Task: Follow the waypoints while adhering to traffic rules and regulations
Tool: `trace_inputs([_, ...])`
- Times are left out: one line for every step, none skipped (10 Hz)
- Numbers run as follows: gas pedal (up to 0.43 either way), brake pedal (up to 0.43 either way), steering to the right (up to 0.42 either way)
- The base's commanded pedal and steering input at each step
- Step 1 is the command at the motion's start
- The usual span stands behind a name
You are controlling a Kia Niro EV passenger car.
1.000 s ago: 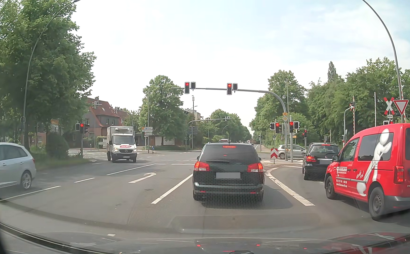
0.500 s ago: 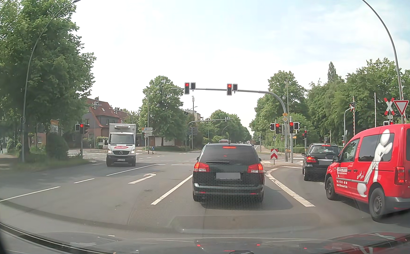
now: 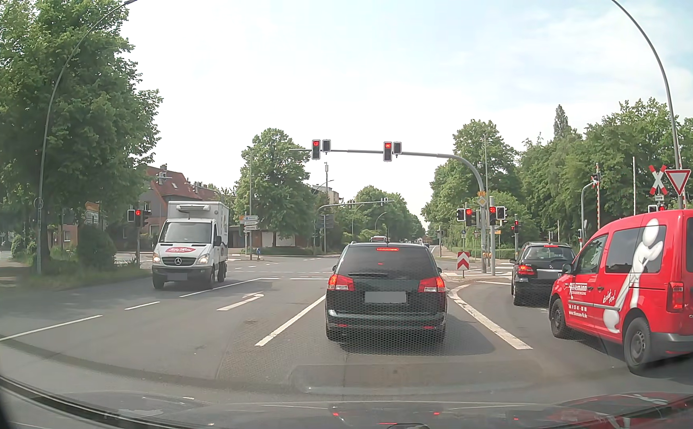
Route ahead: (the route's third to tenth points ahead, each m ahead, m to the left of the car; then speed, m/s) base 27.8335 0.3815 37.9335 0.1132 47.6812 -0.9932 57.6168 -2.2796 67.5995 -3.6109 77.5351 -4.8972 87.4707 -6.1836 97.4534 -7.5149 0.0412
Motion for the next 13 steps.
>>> trace_inputs([0.000,0.000,0.000])
trace_inputs([0.000,0.000,0.000])
trace_inputs([0.000,0.000,0.000])
trace_inputs([0.000,0.000,0.000])
trace_inputs([0.000,0.000,0.000])
trace_inputs([0.000,0.000,0.000])
trace_inputs([0.000,0.000,0.000])
trace_inputs([0.000,0.000,0.000])
trace_inputs([0.000,0.000,0.000])
trace_inputs([0.000,0.000,0.000])
trace_inputs([0.000,0.000,0.000])
trace_inputs([0.000,0.000,0.000])
trace_inputs([0.000,0.000,0.000])
